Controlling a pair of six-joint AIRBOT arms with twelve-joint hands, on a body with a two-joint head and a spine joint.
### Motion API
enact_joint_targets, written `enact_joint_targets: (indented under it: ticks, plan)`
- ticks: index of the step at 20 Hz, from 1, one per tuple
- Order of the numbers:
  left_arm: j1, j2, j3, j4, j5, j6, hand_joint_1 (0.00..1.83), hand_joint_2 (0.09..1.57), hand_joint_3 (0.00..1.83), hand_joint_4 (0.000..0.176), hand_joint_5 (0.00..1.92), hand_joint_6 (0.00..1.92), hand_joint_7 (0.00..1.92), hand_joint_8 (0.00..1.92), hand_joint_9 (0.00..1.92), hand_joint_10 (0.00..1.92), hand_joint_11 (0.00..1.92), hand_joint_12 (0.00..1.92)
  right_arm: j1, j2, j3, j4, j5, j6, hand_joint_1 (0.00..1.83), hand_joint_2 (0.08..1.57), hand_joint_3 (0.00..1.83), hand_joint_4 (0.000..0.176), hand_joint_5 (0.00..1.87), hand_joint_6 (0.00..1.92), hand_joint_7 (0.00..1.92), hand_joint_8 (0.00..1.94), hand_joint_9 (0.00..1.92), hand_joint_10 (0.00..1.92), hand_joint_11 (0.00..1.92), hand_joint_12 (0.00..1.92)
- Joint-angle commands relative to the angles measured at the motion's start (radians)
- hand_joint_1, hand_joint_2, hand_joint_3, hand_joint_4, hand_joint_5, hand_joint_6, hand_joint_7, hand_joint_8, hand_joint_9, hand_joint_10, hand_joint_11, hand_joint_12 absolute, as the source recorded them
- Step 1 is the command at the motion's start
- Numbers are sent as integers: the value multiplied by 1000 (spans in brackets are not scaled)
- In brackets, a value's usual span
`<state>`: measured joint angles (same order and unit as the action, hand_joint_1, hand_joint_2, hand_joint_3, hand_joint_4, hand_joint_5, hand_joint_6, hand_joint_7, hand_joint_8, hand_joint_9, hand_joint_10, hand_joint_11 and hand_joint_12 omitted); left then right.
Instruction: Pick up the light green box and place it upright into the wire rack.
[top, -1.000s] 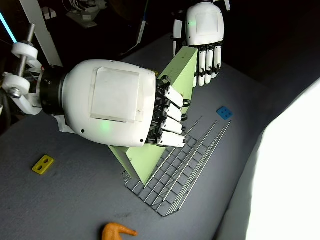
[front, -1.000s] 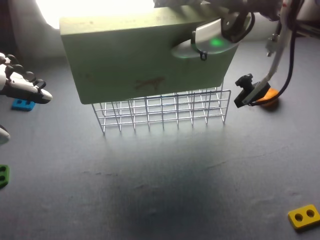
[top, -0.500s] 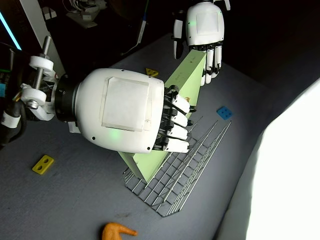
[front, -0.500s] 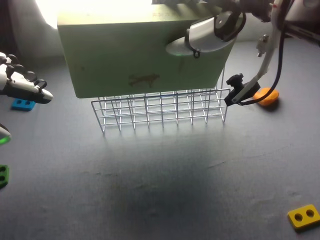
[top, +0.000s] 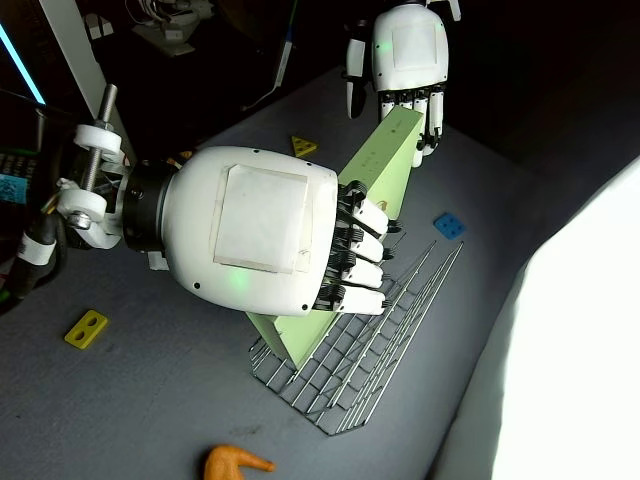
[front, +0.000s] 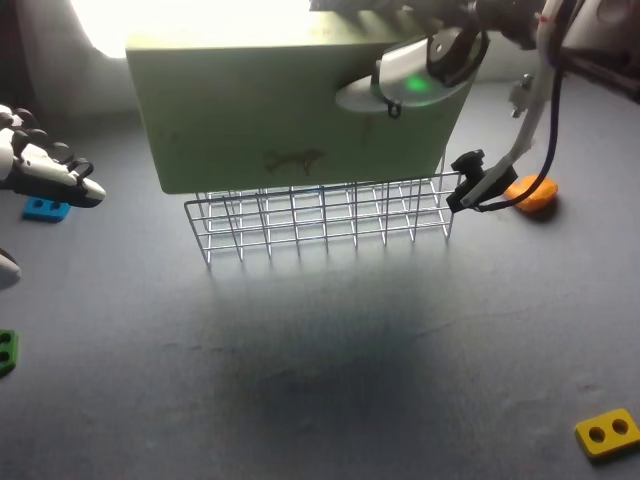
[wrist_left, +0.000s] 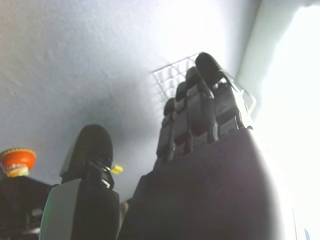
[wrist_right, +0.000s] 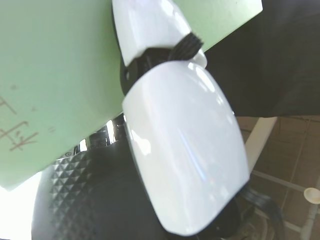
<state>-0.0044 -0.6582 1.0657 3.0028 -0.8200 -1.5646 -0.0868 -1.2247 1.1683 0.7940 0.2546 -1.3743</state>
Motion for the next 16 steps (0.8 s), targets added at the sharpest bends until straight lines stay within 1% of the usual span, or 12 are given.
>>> enact_joint_targets:
  ticks: [1,2,3,5,7,9,11,12,16]
  plan:
    - [-6,0,3,9,72,3,383,1336,2,7,69,0,163,0,211,0,0,884,6,5,5,-13,102,-4,1365,1158,0,0,880,964,922,1191,774,1426,550,1652]
    - [-6,0,3,9,72,3,384,1337,2,6,74,3,168,2,213,1,0,884,2,4,8,-13,104,-5,1367,1155,0,0,890,945,926,1181,781,1424,561,1645]
    - [-6,0,3,9,72,3,386,1334,1,5,81,4,176,4,223,4,0,910,-2,3,11,-13,104,-5,1364,1159,1,0,882,968,908,1201,779,1424,558,1629]
    - [-6,0,3,9,72,3,415,1325,0,9,82,3,176,1,217,1,0,896,-11,0,18,-13,104,-6,1366,1156,0,0,887,959,915,1193,784,1417,571,1609]
    - [-7,0,4,9,72,3,410,1324,0,9,86,3,178,2,216,0,0,900,-22,-4,26,-14,103,-6,1366,1156,0,0,891,945,911,1205,784,1418,571,1605]
    - [-7,-1,5,9,72,3,393,1334,1,6,91,4,182,4,221,7,0,916,-35,-11,34,-14,101,-6,1364,1160,0,0,881,975,909,1212,773,1424,583,1645]
    - [-7,-1,6,9,72,3,406,1333,0,9,92,2,198,5,232,8,0,933,-45,-19,38,-14,101,-6,1365,1157,0,0,889,958,920,1201,774,1416,570,1652]
    - [-7,-2,7,9,72,3,393,1340,3,6,80,2,183,2,216,3,0,898,-48,-22,39,-14,102,-6,1365,1157,0,0,882,955,917,1191,780,1432,566,1656]
    - [-7,-2,8,9,72,3,376,1342,4,3,89,3,179,1,227,4,0,929,-68,-35,52,-15,104,-6,1363,1164,2,0,860,981,908,1203,772,1448,541,1657]
